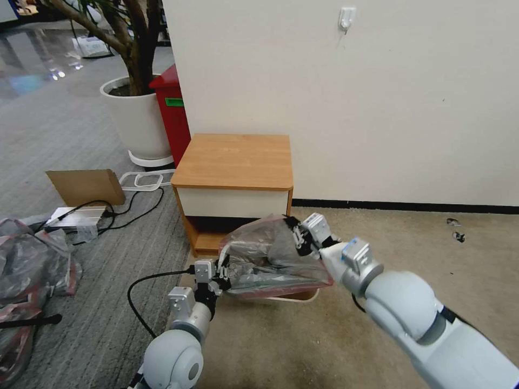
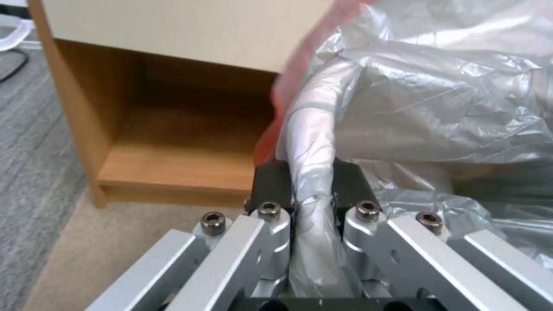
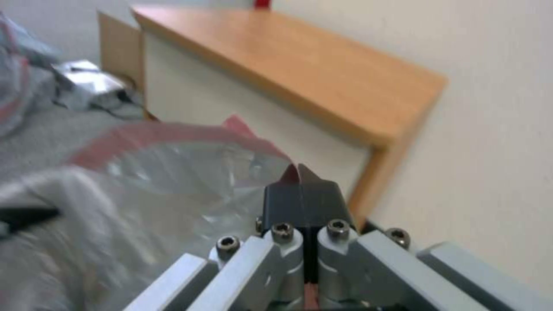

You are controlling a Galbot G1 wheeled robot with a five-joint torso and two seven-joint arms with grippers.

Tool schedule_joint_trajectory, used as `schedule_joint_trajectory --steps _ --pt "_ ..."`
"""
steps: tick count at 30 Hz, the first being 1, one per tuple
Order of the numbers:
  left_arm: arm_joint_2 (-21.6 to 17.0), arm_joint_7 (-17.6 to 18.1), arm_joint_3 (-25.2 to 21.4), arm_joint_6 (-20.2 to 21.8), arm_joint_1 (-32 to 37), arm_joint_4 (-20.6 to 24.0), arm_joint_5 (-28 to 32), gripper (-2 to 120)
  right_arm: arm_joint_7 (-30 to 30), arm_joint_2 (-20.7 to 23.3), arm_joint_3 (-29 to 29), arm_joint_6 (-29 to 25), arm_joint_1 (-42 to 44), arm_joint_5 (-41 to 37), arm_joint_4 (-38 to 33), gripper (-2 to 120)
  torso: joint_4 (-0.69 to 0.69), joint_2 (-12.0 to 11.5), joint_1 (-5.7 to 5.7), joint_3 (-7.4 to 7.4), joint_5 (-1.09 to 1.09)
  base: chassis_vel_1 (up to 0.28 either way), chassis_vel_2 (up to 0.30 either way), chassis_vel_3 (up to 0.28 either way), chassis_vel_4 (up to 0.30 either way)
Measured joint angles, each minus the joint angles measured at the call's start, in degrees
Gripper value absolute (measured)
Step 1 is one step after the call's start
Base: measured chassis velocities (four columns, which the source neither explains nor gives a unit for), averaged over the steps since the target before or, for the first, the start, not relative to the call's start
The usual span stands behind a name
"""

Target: Pick up the garbage bag from the table and place it over the trash can.

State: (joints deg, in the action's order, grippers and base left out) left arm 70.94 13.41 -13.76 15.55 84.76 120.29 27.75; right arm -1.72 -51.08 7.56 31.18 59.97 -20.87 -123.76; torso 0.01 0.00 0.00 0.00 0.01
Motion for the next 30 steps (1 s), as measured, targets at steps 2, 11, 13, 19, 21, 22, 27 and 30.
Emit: schedule_joint_trajectory --steps 2,11,13,19,21,22,27,30 --pt "0.03 -1.71 -0.74 -1.06 -0.01 -0.55 1.04 7 -0.46 2.38 0.94 2.33 -0.56 -3.66 1.27 0 -0.01 0.00 0.00 0.00 0.00 0.000 0.000 0.000 0.000" --pt "0.95 -6.16 -2.54 -2.40 -0.52 -1.46 8.82 7 -3.29 9.30 5.41 8.60 0.29 -14.34 3.10 0 -0.02 0.00 0.00 0.00 0.00 0.000 0.000 0.000 0.000" --pt "1.03 -6.70 -2.83 -2.51 -0.63 -1.73 10.54 7 -3.30 9.96 6.23 9.11 0.66 -16.26 2.84 0 -0.01 0.00 0.00 0.00 0.00 0.000 0.000 0.000 0.000" --pt "1.16 -7.59 -4.15 -2.44 -1.23 -2.72 17.59 7 -3.29 11.89 9.98 9.42 2.14 -23.52 1.82 0 -0.01 0.00 0.00 0.00 -0.01 0.000 0.000 0.000 0.000" --pt "1.23 -7.59 -4.37 -2.32 -1.33 -2.85 18.60 7 -3.26 12.00 10.78 9.42 2.36 -24.87 1.71 0 -0.01 0.00 0.00 0.00 0.00 0.000 0.000 0.000 0.000" --pt "1.29 -7.60 -4.57 -2.20 -1.39 -2.94 19.38 7 -3.10 12.06 11.55 9.42 2.54 -26.32 1.62 0 -0.01 0.00 0.00 0.00 0.00 0.000 0.000 0.000 0.000" --pt "1.34 -7.34 -5.19 -1.82 -1.65 -3.70 20.00 7 2.61 11.24 14.58 9.44 3.11 -36.53 1.17 13 0.00 0.00 0.00 0.00 -0.01 0.000 0.000 0.000 0.000" --pt "1.29 -7.24 -5.36 -1.60 -2.01 -4.08 20.01 7 4.75 9.70 17.92 9.39 4.37 -45.00 1.08 28 -0.01 0.00 0.00 0.00 -0.01 0.000 0.000 0.000 0.000"
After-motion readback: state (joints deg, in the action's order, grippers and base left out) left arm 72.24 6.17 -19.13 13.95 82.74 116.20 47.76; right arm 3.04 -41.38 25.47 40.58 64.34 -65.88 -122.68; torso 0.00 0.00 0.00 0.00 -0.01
